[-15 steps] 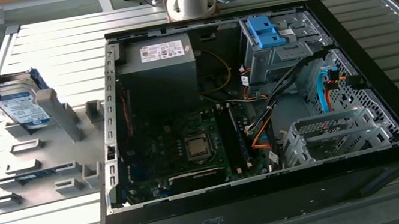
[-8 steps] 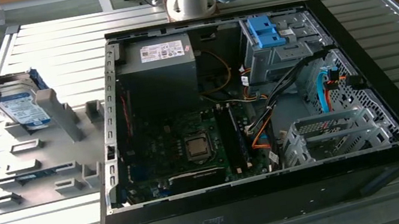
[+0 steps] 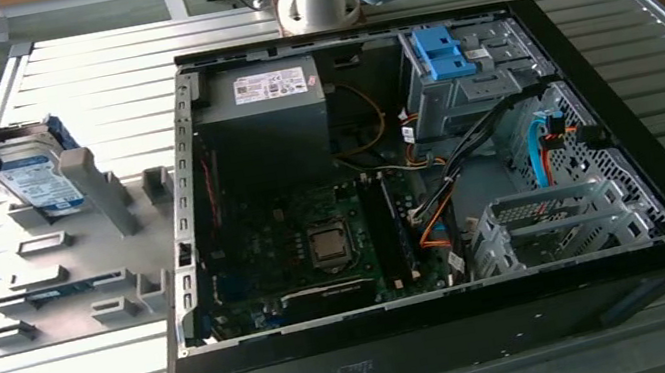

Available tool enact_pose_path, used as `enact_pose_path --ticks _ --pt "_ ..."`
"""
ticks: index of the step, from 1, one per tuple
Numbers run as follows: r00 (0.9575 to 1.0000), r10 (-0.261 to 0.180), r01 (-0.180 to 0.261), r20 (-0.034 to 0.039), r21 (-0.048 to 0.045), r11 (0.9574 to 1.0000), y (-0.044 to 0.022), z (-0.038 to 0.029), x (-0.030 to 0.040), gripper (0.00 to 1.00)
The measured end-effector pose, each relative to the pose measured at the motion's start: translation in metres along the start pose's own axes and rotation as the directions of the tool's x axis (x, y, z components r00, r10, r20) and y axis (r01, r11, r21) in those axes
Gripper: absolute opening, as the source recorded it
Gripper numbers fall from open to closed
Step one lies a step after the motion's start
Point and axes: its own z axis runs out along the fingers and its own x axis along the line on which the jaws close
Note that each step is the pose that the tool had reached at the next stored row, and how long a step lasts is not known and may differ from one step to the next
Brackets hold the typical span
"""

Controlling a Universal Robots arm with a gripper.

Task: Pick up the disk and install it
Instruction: 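Pick up the disk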

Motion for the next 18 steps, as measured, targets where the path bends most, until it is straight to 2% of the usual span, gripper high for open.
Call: enact_pose_path --ticks 9,18 --pt "1.0000 0.000 0.000 0.0001 0.0001 1.0000 0.0000 -0.0005 0.0000 0.36" --pt "1.0000 0.000 0.000 0.0000 0.0000 1.0000 0.0002 -0.0111 -0.0002 0.36"
